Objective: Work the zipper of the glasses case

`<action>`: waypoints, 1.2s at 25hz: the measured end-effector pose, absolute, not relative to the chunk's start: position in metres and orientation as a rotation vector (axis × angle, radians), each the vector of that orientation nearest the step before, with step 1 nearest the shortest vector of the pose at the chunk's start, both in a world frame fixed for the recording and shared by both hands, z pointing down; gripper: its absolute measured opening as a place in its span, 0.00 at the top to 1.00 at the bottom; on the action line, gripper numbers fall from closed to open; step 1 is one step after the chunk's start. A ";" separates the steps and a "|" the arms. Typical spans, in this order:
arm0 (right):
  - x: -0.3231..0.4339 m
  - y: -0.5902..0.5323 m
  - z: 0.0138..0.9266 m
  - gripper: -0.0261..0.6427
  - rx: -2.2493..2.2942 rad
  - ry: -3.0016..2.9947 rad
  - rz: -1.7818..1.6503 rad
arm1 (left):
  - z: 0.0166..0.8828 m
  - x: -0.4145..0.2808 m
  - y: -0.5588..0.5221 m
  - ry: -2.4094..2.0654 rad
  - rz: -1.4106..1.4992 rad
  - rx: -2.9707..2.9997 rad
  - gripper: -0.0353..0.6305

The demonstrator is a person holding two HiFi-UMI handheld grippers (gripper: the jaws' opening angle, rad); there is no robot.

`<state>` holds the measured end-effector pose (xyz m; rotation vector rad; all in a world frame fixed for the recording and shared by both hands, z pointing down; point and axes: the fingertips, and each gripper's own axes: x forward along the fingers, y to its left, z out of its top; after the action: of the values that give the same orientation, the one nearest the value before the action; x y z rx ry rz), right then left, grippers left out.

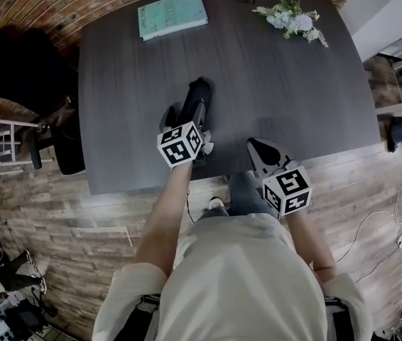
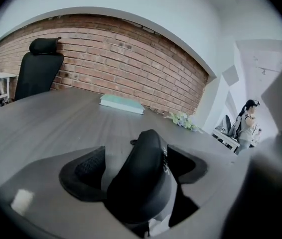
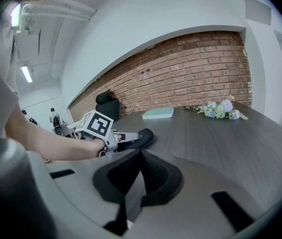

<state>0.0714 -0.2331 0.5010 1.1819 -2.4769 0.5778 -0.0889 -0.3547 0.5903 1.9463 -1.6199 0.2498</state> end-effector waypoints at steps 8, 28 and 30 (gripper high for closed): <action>0.069 -0.218 0.486 0.96 1.201 -2.497 0.534 | 0.562 -0.094 -0.340 -1.618 0.194 1.986 0.39; 0.039 -0.097 0.434 0.96 1.302 -2.622 0.406 | 0.468 -0.100 -0.123 -1.507 0.105 2.180 0.91; 0.037 -0.086 0.430 0.96 1.301 -2.634 0.390 | 0.465 -0.100 -0.107 -1.497 0.114 2.201 0.93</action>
<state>0.0371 -0.0864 0.4299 1.3010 -2.6343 0.3900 -0.0996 -0.1075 0.4654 2.2012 -1.4968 0.1136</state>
